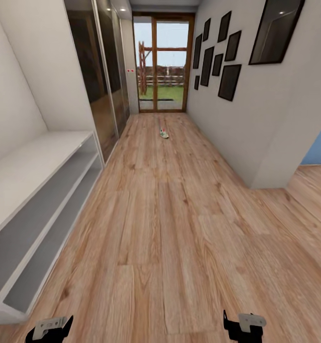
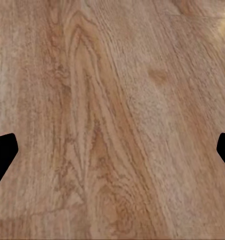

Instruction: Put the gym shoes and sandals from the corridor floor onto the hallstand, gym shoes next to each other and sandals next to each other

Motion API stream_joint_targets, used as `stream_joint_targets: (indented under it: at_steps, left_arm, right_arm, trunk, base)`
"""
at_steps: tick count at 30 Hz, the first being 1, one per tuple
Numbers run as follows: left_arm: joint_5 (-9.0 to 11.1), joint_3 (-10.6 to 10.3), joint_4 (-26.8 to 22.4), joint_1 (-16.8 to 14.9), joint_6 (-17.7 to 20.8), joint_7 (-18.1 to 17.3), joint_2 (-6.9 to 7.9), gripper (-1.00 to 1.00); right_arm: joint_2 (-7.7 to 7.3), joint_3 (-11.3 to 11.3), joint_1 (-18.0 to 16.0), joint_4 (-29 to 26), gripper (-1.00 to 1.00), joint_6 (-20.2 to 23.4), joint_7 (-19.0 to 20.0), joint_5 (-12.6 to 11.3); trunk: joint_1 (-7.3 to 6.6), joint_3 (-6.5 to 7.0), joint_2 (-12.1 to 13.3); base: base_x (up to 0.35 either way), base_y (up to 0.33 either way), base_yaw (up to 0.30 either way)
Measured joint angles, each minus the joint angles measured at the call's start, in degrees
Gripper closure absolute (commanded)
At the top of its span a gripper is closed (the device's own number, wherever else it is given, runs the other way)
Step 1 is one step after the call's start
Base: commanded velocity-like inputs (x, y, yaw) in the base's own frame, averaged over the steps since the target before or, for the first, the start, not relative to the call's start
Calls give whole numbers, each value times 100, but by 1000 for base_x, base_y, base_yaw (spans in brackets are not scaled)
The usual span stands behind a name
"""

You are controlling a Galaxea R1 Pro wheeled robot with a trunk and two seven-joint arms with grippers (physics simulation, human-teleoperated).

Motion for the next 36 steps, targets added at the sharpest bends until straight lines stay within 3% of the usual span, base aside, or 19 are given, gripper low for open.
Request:
stream_joint_targets:
  at_steps: [36]
  left_arm:
    - [0,-3,0,1,0,0,0,-100]
  right_arm:
    - [-8,3,1,0,-100,-8,27,17]
  trunk:
    - [0,0,0]
  base:
    - [338,0,43]
